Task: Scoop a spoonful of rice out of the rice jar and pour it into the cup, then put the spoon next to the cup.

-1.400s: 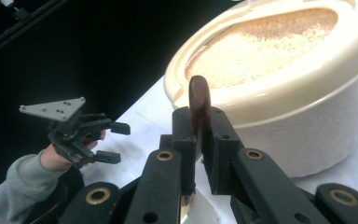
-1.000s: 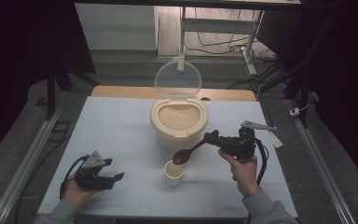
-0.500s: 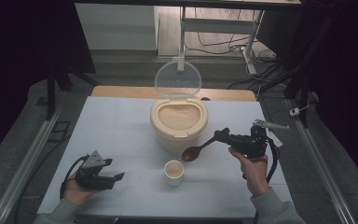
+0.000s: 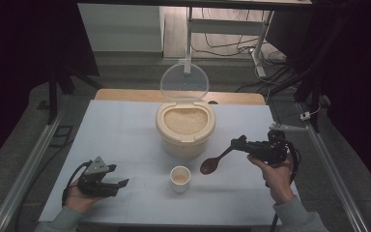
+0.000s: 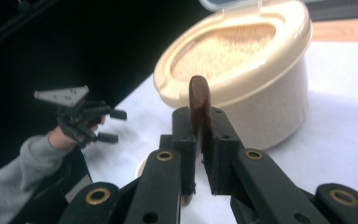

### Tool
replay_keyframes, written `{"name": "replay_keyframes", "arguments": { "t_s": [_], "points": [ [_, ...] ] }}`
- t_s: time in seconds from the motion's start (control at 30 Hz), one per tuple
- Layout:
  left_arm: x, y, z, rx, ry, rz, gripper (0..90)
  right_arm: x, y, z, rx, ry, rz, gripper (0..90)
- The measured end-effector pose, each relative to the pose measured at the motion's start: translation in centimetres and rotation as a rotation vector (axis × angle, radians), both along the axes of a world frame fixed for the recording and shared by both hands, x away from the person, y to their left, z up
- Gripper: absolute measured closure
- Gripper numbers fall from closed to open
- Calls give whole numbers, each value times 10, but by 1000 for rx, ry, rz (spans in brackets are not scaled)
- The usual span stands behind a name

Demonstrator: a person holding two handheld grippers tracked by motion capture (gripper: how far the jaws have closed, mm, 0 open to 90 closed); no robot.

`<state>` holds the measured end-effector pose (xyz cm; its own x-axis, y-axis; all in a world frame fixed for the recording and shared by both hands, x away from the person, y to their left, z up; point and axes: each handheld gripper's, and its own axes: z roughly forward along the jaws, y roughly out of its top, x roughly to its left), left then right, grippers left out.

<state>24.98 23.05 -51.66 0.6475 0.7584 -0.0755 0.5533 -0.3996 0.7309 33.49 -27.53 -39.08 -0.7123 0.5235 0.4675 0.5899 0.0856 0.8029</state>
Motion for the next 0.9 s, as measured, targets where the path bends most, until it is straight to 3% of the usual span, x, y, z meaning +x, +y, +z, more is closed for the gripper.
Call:
{"name": "replay_keyframes", "arguments": {
  "t_s": [0.17, 0.57, 0.9],
  "points": [
    [-1, 1, 0, 0, -4, 2, 254, 1, 3, -6, -30, 38, 33, 835],
    [0, 1, 0, 0, -1, 3, 254, 2, 19, -21, -129, 150, 173, 835],
    [0, 1, 0, 3, 1, 1, 253, 4, 37, -40, -180, 220, 237, 834]
  ]
}}
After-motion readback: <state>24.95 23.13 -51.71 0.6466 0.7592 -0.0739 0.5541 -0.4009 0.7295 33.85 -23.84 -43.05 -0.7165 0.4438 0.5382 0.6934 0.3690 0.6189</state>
